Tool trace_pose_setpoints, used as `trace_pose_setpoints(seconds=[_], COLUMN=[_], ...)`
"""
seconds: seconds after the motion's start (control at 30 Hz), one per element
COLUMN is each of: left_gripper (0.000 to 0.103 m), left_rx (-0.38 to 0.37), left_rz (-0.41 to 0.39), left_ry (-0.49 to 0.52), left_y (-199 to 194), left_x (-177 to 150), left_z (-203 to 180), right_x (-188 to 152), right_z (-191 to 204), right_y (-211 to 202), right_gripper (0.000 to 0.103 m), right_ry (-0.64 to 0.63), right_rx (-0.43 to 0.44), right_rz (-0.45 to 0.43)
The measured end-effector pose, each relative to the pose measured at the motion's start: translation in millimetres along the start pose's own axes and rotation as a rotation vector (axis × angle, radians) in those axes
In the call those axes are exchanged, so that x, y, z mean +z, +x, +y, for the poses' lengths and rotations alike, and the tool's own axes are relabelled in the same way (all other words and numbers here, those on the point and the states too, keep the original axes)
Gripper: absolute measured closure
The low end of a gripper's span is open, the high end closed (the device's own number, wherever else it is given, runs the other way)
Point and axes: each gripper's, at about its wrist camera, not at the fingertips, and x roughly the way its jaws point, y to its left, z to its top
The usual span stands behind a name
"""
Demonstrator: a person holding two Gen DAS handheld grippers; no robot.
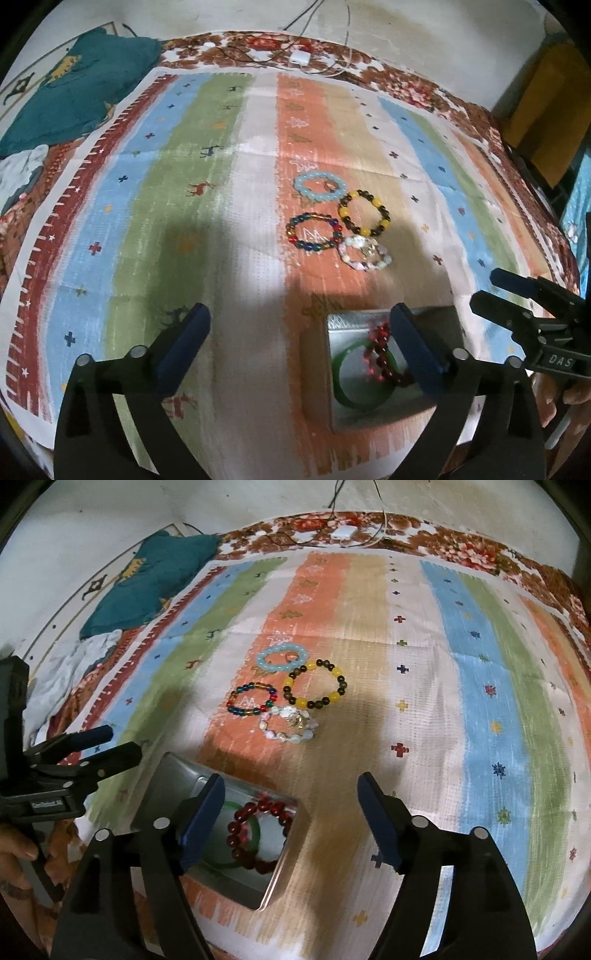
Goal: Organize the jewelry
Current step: 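Lower both bracelets into the tin and open both tools, then move both tools back toward the remaining bracelets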
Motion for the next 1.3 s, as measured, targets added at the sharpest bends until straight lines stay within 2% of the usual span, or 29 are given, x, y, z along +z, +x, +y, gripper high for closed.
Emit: trace_pose_setpoints(seconds=[0.2,0.47,0.67,1.3], left_gripper=[0.006,0.006,0.006,0.006], left_rx=[0.003,0.036,0.016,0.031], left_rz=[-0.006,-0.002,-0.001,0.036], left_ry=[-0.020,-0.012,-0.037,-0.005], left_y=[6,18,23,64], left_x=[8,15,22,42], left_z=[4,9,15,16], right_x=[8,18,23,41], right_z=[-11,-13,-16,-19], right_y=[11,28,43,77], right_gripper=[0.020,0.020,0.020,0.020], right_ry=[0.034,0.034,0.034,0.020], right_rx=[-0.007,-0.019,-0.025,-0.039], right_rz=[0.022,0.045,0.074,0.122])
